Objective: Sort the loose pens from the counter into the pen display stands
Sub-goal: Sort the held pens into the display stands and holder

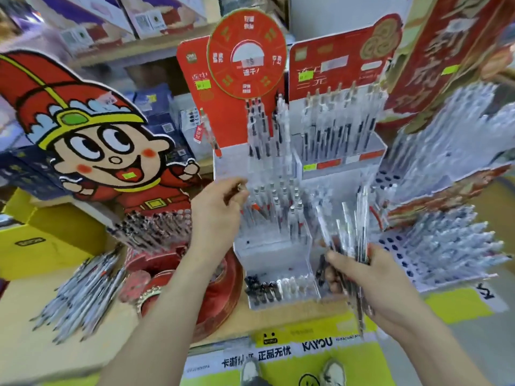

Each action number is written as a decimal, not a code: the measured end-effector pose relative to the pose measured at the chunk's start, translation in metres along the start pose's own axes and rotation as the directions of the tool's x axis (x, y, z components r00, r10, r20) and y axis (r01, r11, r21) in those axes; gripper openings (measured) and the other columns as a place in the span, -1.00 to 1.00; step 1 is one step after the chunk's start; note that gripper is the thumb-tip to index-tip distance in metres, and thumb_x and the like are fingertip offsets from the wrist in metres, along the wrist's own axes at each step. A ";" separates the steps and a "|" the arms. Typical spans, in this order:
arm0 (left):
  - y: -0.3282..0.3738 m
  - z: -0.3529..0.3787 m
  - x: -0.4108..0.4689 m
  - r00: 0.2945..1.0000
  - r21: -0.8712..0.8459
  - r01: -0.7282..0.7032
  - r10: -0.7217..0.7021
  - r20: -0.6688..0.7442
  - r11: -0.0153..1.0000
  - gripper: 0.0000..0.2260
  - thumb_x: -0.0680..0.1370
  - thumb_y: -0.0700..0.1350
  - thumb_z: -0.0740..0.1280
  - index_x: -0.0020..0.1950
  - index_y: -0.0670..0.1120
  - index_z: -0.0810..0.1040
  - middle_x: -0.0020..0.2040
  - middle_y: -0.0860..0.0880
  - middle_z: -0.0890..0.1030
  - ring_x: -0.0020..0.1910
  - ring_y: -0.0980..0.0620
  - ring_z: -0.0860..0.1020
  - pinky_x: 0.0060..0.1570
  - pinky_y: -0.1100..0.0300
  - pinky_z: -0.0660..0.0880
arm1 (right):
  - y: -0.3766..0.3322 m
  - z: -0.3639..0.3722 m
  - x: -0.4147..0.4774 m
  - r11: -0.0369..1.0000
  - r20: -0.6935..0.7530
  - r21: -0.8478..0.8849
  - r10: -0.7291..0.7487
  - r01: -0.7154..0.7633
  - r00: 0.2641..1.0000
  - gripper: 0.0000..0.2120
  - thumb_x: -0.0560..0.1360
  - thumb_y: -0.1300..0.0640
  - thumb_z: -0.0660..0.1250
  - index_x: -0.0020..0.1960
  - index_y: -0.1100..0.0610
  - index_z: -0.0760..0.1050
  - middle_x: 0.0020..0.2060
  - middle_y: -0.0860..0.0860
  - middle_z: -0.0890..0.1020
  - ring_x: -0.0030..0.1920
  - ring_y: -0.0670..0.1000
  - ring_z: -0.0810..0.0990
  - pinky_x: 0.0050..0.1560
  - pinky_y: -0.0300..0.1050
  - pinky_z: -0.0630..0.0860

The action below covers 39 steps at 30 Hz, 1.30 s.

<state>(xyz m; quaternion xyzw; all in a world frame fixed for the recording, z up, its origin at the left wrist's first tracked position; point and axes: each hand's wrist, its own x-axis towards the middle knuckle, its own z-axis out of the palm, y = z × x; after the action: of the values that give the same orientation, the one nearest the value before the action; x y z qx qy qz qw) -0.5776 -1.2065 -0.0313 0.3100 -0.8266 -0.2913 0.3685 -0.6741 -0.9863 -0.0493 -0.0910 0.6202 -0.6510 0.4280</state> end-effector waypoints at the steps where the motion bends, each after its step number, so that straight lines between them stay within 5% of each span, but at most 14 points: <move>1: 0.001 0.001 0.000 1.000 0.035 -0.025 0.025 -0.009 0.999 -0.83 0.50 -0.27 0.40 0.08 -0.14 0.65 -0.10 0.09 0.59 -0.10 0.20 0.54 0.02 0.34 0.47 | 0.000 -0.001 0.001 1.000 0.019 0.001 0.005 -0.005 1.000 -0.86 0.52 0.30 0.36 0.05 0.32 0.53 -0.37 0.15 0.58 -0.39 0.08 0.54 -0.36 -0.06 0.51; 6: 0.004 0.005 0.007 0.989 0.157 -0.148 0.144 0.038 0.976 -0.83 0.50 -0.25 0.41 0.08 -0.18 0.65 -0.05 0.02 0.62 -0.07 0.17 0.52 0.02 0.56 0.34 | -0.001 0.007 0.004 0.999 0.085 0.038 0.025 -0.028 0.996 -0.85 0.48 0.35 0.36 0.05 0.29 0.53 -0.31 0.13 0.60 -0.40 0.03 0.58 -0.42 -0.15 0.53; 12: -0.009 0.014 0.011 0.911 0.310 -0.337 0.224 0.347 0.889 -0.85 0.53 -0.20 0.34 0.03 -0.23 0.63 -0.15 -0.16 0.60 -0.17 -0.17 0.58 -0.20 0.04 0.55 | -0.006 0.022 0.006 0.996 0.114 0.071 0.048 -0.056 0.992 -0.89 0.48 0.26 0.34 0.01 0.22 0.52 -0.29 0.12 0.63 -0.48 0.04 0.51 -0.50 -0.17 0.46; 22: -0.006 0.020 0.030 0.872 0.335 -0.420 0.272 0.408 0.843 -0.82 0.55 -0.07 0.37 -0.10 -0.19 0.57 -0.28 -0.14 0.60 -0.29 -0.16 0.56 -0.31 -0.04 0.52 | -0.010 0.046 0.006 0.977 0.015 0.208 -0.044 0.040 0.999 -0.82 0.39 0.13 0.34 -0.02 0.15 0.52 -0.27 0.11 0.66 -0.48 -0.01 0.48 -0.50 -0.22 0.41; 27: -0.010 0.019 0.038 0.770 0.321 -0.544 0.310 0.558 0.775 -0.88 0.40 -0.29 0.45 -0.21 -0.13 0.55 -0.37 -0.07 0.53 -0.38 -0.12 0.52 -0.43 0.08 0.47 | -0.011 0.052 0.006 0.977 -0.001 0.197 -0.086 0.085 0.996 -0.83 0.40 0.12 0.35 -0.04 0.14 0.51 -0.27 0.11 0.66 -0.47 -0.01 0.48 -0.48 -0.20 0.43; 30: -0.005 0.021 0.041 0.723 0.358 -0.597 0.290 0.627 0.718 -0.95 0.47 -0.21 0.41 -0.10 -0.11 0.58 -0.25 -0.07 0.59 -0.25 -0.11 0.57 -0.29 0.02 0.52 | -0.013 0.054 0.007 0.980 -0.009 0.172 -0.102 0.102 0.995 -0.83 0.39 0.09 0.35 -0.06 0.13 0.51 -0.27 0.11 0.66 -0.48 0.00 0.49 -0.47 -0.20 0.42; 34: 0.005 0.015 0.045 0.756 0.428 -0.544 0.201 0.622 0.722 -0.75 0.58 0.07 0.27 0.07 -0.09 0.56 -0.10 -0.06 0.62 -0.09 -0.09 0.58 -0.11 0.03 0.51 | -0.016 0.057 0.009 0.978 0.025 0.188 -0.097 0.091 0.995 -0.84 0.39 0.10 0.35 -0.06 0.14 0.50 -0.30 0.13 0.65 -0.50 0.00 0.47 -0.50 -0.21 0.40; 39: 0.013 0.009 0.046 0.729 0.473 -0.557 0.129 0.672 0.682 -0.73 0.62 0.08 0.19 0.03 -0.08 0.55 -0.13 -0.06 0.61 -0.10 -0.09 0.57 -0.11 0.05 0.48 | -0.014 0.058 0.013 0.963 0.085 0.270 -0.043 0.019 0.995 -0.83 0.42 0.13 0.35 -0.02 0.17 0.48 -0.32 0.15 0.61 -0.52 -0.01 0.44 -0.54 -0.24 0.35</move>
<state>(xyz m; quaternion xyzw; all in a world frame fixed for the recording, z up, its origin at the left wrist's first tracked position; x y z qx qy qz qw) -0.6134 -1.2286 -0.0075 0.1404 -0.9899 0.0112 0.0129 -0.6511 -1.0395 -0.0301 -0.0710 0.5045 -0.7311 0.4539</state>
